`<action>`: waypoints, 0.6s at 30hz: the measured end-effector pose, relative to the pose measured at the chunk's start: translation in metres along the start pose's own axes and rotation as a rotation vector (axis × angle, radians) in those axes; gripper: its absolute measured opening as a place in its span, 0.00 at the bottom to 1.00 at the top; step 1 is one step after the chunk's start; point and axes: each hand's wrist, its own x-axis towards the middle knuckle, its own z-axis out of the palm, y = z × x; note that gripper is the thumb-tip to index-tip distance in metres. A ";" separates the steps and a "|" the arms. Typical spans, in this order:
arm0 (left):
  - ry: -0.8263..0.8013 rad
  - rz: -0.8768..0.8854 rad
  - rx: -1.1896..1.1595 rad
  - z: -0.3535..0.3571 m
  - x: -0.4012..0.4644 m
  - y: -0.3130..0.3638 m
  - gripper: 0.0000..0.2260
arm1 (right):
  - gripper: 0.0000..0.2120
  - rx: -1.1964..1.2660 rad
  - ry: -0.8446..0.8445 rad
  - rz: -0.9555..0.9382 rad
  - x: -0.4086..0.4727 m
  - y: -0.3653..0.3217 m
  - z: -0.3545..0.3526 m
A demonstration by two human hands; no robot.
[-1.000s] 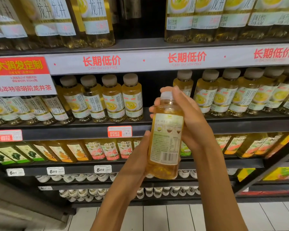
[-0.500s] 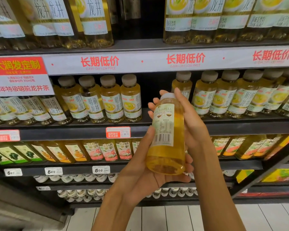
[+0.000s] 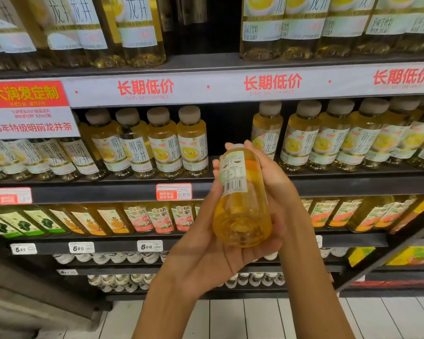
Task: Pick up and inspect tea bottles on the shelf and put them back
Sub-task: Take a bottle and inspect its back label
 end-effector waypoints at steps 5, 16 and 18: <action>0.019 0.022 0.234 -0.014 -0.003 0.001 0.29 | 0.15 -0.068 -0.033 -0.287 -0.006 0.002 0.001; 0.073 0.169 0.711 -0.029 -0.010 0.013 0.25 | 0.21 -0.231 -0.137 -0.423 -0.025 -0.002 0.013; 0.106 0.187 0.746 -0.032 -0.006 0.011 0.26 | 0.21 -0.304 -0.115 -0.386 -0.028 -0.004 0.014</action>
